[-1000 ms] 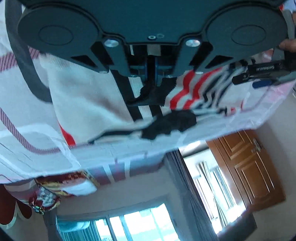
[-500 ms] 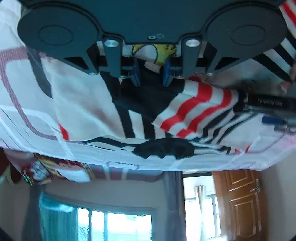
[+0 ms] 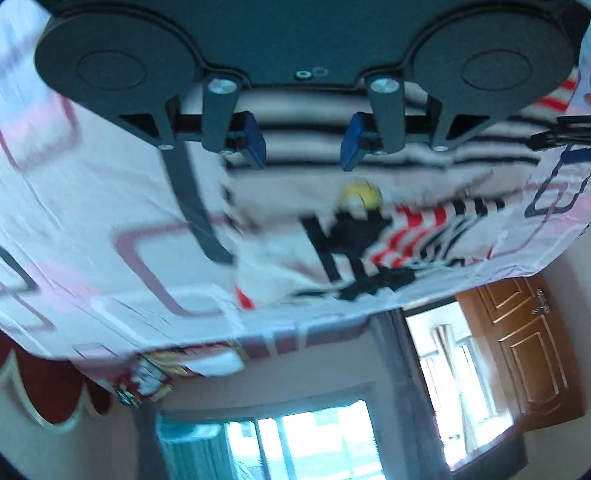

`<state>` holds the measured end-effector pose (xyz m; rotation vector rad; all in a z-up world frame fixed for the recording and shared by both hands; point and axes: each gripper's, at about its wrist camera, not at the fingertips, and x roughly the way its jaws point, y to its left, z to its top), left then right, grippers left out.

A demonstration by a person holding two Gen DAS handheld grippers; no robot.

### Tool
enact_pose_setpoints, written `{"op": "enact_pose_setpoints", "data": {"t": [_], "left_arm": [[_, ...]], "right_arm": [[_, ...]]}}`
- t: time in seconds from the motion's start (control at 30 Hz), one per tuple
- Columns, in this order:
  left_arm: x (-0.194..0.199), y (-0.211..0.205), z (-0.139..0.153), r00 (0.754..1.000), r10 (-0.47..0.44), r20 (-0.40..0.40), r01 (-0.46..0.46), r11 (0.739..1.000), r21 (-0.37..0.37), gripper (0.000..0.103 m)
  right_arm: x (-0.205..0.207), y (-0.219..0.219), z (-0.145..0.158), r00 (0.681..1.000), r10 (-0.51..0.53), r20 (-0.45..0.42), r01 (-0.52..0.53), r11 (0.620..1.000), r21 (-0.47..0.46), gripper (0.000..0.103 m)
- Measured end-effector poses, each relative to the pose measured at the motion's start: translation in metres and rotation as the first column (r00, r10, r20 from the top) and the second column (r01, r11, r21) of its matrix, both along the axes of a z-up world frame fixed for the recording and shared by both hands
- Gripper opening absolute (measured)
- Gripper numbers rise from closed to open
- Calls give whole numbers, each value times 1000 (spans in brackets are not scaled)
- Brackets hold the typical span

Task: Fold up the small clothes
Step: 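Move both tools to the black hem and grasp it, then lift the black hem with both tools and fold it over toward the collar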

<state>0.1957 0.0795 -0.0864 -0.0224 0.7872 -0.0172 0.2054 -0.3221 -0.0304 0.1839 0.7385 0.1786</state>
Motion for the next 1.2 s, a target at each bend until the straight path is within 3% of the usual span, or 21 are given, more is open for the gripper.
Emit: {"op": "enact_pose_setpoints", "data": {"t": [0.13, 0.27, 0.37, 0.43, 0.53, 0.63, 0.7, 0.77, 0.87, 0.93, 1.1, 1.2], "left_arm": [[-47, 30, -13, 998, -19, -66, 10, 991, -133, 64], [-80, 47, -21, 995, -36, -98, 11, 967, -254, 69], [-83, 54, -27, 993, -45, -112, -2, 923, -386, 70], [-79, 53, -31, 990, -73, -122, 5, 879, -477, 70], [-75, 49, -37, 992, -70, -106, 5, 853, -522, 70], [-74, 60, -47, 994, -48, -103, -30, 766, -642, 69], [-73, 65, -54, 994, -40, -102, -40, 732, -680, 61], [-73, 68, -60, 992, -48, -116, -51, 690, -722, 57], [-80, 67, -64, 991, -75, -114, -34, 673, -739, 58], [-90, 66, -68, 988, -99, -121, -28, 651, -759, 58], [-107, 67, -70, 989, -93, -116, -31, 635, -772, 58], [-97, 72, -75, 991, -71, -109, -45, 603, -797, 58]], "right_arm": [[-47, -39, -17, 995, -36, -91, 51, 983, 175, 44], [-83, -52, -37, 986, -35, -165, 76, 965, 251, 43], [-97, -52, -50, 976, -23, -215, 92, 943, 320, 43], [-102, -50, -52, 976, -23, -217, 103, 925, 366, 43], [-100, -47, -59, 970, 30, -243, 94, 871, 483, 44], [-98, -45, -64, 969, 35, -244, 102, 845, 525, 43], [-95, -48, -70, 967, 48, -252, 112, 806, 582, 40], [-94, -50, -73, 966, 39, -256, 126, 793, 596, 37], [-95, -56, -77, 964, 32, -265, 149, 757, 636, 35], [-97, -58, -79, 962, 33, -272, 152, 762, 629, 32], [-107, -60, -78, 963, 43, -267, 137, 775, 618, 34], [-107, -61, -80, 963, 38, -265, 142, 767, 625, 34]]}}
